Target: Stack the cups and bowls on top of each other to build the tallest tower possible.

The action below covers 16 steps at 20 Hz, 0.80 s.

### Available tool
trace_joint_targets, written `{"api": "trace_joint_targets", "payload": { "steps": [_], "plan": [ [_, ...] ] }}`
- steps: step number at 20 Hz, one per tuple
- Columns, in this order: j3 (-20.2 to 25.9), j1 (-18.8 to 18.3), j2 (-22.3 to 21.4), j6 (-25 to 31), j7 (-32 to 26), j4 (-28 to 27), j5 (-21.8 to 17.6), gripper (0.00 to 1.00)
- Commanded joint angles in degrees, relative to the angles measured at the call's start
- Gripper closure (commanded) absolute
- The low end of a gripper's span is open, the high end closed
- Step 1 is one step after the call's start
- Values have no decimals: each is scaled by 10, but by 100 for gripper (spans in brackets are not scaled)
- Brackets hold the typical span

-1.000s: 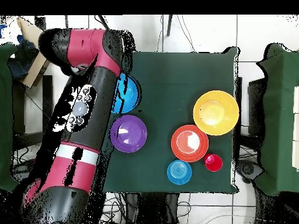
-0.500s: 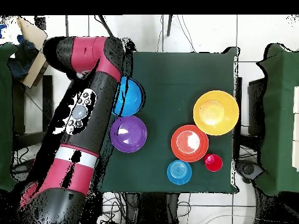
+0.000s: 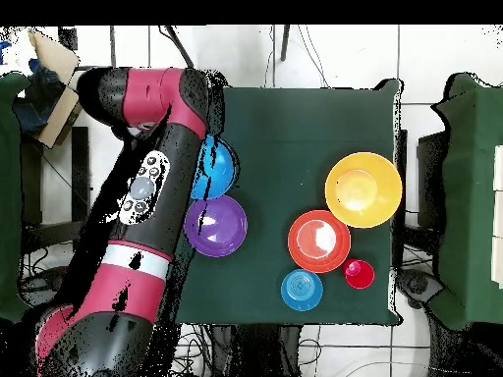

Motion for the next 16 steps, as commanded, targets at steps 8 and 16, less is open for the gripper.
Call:
{"api": "trace_joint_targets", "payload": {
  "steps": [8,16],
  "plan": [
    [137,-24,-30,-16,-64,38,-25,100],
    [121,-22,-28,-5,-55,29,-56,100]
  ]
}}
